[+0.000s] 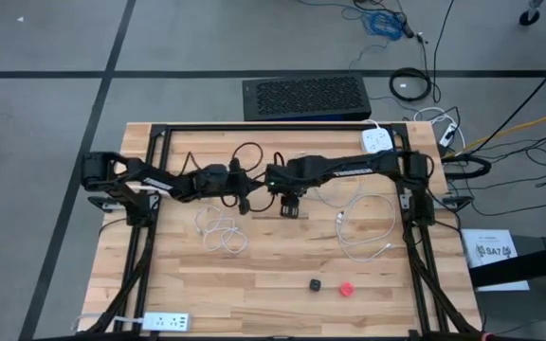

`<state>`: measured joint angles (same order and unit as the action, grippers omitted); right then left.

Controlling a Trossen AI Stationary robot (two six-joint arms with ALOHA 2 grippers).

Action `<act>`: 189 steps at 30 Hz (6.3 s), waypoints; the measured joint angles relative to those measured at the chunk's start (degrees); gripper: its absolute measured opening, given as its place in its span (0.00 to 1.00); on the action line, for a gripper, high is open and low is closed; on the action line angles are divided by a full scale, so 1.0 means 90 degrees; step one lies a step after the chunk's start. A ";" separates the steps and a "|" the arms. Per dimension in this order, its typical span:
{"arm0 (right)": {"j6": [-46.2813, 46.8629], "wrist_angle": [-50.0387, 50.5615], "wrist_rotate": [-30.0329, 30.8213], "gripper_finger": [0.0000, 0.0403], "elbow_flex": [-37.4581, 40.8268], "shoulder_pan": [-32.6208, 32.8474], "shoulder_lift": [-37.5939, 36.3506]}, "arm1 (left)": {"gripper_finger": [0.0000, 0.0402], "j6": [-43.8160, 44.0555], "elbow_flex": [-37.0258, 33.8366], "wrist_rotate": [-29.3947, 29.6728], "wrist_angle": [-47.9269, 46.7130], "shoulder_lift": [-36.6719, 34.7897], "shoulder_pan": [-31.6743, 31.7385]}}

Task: Insert USB
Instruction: Insert the white charger adapter into the white outlet extension

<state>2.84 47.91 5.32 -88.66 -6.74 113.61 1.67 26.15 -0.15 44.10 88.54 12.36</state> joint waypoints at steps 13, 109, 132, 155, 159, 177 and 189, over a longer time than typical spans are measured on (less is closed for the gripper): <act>-0.0151 -0.4894 0.0894 0.39 0.2198 0.0789 -0.2229 | 0.01 0.0787 -0.1284 -0.1976 0.4445 0.0001 0.0207; -0.0270 -0.7304 0.0896 0.39 0.2951 0.1265 -0.2369 | 0.53 0.1056 -0.0575 -0.2115 0.4580 -0.0011 -0.0384; -0.0130 -0.7267 0.0704 0.39 0.2956 0.1258 -0.2369 | 0.62 0.1047 -0.0189 -0.2181 0.4377 -0.0018 -0.0428; -0.0372 -0.6618 0.0733 0.71 0.2549 0.1251 -0.2397 | 0.48 0.0717 0.0004 -0.1954 0.3828 -0.0041 -0.0512; -0.0450 -0.5491 0.0739 0.71 0.2042 0.1253 -0.2398 | 0.48 0.0554 0.0013 -0.1896 0.3552 -0.0045 -0.0509; 0.0495 0.2125 0.3033 0.39 0.0821 0.0844 -0.2481 | 0.48 0.0267 -0.0012 -0.1539 0.2959 -0.0032 -0.0509; 0.1276 0.1015 0.3063 0.01 0.3362 -0.2224 -0.2791 | 0.48 0.0249 -0.0021 -0.1476 0.2818 -0.0025 -0.0494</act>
<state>14.32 57.05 32.89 -58.40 -26.76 88.49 3.91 25.96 -13.43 69.46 88.31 7.92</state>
